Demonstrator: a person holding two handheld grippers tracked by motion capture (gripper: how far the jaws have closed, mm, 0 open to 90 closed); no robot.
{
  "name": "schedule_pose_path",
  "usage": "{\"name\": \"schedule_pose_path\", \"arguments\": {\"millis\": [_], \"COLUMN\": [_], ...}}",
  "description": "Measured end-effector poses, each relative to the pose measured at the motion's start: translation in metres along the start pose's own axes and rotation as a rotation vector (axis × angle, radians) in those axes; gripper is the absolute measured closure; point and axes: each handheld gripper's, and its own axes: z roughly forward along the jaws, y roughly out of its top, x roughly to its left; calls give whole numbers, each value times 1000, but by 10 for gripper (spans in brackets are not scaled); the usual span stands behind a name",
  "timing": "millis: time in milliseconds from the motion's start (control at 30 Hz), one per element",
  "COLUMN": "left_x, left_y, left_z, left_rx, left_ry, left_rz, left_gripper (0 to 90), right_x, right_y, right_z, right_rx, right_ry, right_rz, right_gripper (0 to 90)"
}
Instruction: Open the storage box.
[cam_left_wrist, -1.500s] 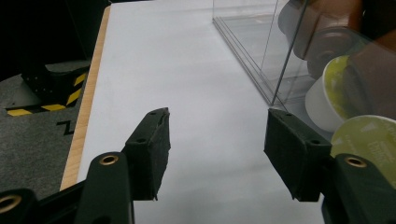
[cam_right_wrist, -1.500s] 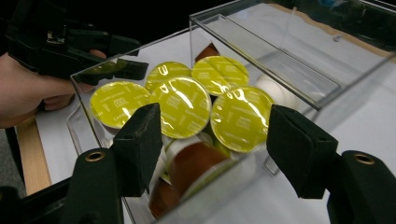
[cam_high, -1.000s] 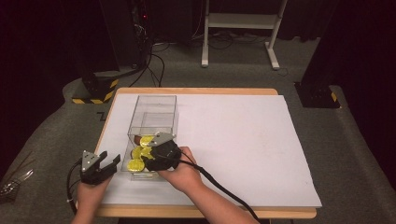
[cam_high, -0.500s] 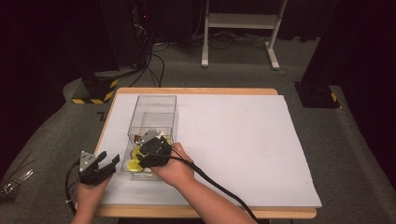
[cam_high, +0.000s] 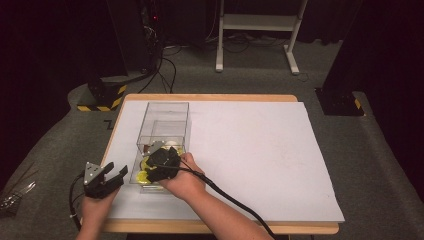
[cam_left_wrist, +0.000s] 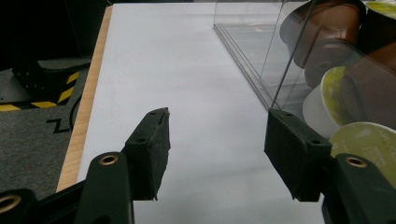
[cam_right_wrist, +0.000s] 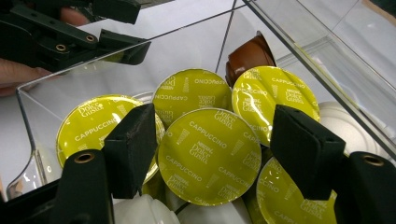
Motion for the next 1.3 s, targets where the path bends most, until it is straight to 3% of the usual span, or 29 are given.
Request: {"name": "schedule_pose_path", "arguments": {"millis": [300,600,1300], "left_x": [0,0,-3], "left_y": [0,0,-3], "left_z": [0,0,2], "left_rx": [0,1,17], "left_ry": [1,-1,3], "left_rz": [2,5,38], "left_gripper": [408,410,406], "right_x": [5,5,0], "right_y": [-3,-3,-12], "right_z": [3,2,-23], "right_rx": [24,30,-95], "right_ry": [-16,-9,4], "right_rz": [-29,-12,40], "right_gripper": [364,379,380]}}
